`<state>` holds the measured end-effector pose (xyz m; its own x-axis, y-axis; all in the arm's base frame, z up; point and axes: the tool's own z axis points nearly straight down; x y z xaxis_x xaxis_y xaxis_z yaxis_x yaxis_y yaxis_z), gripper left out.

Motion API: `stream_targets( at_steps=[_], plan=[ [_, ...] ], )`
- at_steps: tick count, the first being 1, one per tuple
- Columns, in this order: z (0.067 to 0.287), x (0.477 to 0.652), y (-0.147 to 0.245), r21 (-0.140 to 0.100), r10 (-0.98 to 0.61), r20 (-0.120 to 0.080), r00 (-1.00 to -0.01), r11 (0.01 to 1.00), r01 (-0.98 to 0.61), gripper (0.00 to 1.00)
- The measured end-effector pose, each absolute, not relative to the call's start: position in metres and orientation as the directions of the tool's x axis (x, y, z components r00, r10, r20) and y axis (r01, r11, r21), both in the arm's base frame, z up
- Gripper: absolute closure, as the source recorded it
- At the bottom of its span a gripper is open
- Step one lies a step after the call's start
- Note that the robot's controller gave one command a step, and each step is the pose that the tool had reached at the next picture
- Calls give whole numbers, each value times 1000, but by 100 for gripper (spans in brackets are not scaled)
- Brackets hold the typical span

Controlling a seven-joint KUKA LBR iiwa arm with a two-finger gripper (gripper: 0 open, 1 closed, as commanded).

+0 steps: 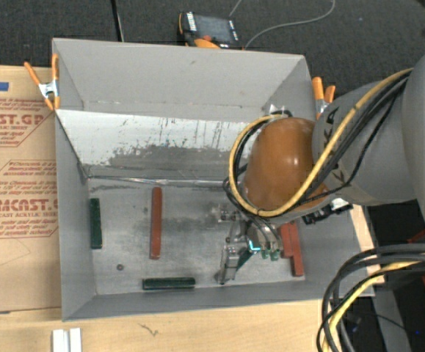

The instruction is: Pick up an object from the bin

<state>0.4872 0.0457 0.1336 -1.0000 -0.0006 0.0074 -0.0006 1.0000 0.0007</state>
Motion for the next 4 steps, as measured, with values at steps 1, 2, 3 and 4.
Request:
stream_targets(
  at_steps=[1,2,3,4],
  plan=[
    [70,486,-8,-2,-204,-10,-979,979,-203,0],
    [101,480,-9,0,-260,-3,-966,966,-260,0],
    [100,480,-11,1,-186,-1,-983,983,-186,0],
    [71,482,0,0,-106,-12,-994,994,-106,0]
  ],
)
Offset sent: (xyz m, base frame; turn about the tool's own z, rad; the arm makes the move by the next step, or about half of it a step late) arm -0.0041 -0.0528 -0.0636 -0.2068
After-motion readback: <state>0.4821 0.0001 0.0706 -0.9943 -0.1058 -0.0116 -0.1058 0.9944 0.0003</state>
